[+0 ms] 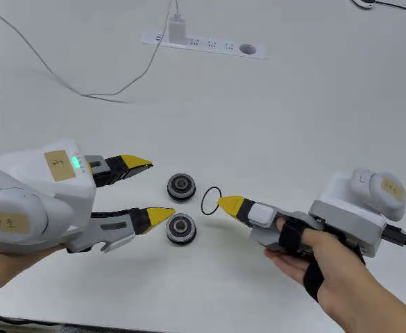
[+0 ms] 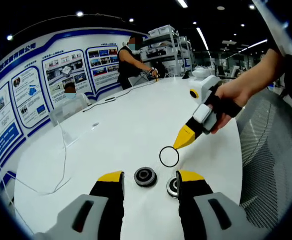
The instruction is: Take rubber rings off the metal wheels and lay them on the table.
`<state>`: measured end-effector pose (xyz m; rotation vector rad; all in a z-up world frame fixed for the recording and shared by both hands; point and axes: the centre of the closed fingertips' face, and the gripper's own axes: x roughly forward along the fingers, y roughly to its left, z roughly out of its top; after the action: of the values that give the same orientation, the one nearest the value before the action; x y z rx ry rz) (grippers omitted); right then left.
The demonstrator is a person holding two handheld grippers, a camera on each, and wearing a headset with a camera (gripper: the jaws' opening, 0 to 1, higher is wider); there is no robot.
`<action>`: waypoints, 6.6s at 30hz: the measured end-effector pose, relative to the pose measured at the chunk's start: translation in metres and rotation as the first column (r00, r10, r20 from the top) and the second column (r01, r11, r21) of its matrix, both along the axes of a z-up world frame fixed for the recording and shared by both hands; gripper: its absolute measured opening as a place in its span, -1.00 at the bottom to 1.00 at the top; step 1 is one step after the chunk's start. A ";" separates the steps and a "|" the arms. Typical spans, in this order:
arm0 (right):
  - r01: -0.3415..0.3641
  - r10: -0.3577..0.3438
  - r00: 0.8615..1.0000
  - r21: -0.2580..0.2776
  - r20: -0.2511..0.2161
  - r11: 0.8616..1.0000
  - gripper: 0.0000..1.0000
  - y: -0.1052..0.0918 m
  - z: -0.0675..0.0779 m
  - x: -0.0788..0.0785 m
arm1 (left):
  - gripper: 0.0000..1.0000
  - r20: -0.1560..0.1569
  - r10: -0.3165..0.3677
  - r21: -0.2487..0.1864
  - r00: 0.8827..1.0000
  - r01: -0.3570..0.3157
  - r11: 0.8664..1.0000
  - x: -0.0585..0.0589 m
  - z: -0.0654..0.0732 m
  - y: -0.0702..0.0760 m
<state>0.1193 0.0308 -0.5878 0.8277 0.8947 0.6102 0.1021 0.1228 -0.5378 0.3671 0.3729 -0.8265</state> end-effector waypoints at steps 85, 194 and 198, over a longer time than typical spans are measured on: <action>-0.254 0.295 0.919 -0.180 0.262 0.950 -0.21 0.020 0.013 -0.041 | -0.56 -0.139 -0.183 0.113 0.973 0.199 0.973 -0.020 -0.063 -0.030; -0.214 0.214 0.977 -0.004 0.015 0.977 -0.67 0.046 -0.016 -0.040 | -0.74 -0.184 -0.223 0.092 0.957 0.243 0.966 -0.023 -0.066 -0.034; -0.207 0.207 0.978 -0.028 0.010 0.978 -0.76 0.044 -0.020 -0.037 | -0.74 -0.183 -0.223 0.092 0.957 0.242 0.966 -0.023 -0.066 -0.034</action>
<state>0.0820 0.0751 -0.6077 0.7108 0.9826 0.7829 0.0791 0.0890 -0.6040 0.4531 0.5464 -1.0748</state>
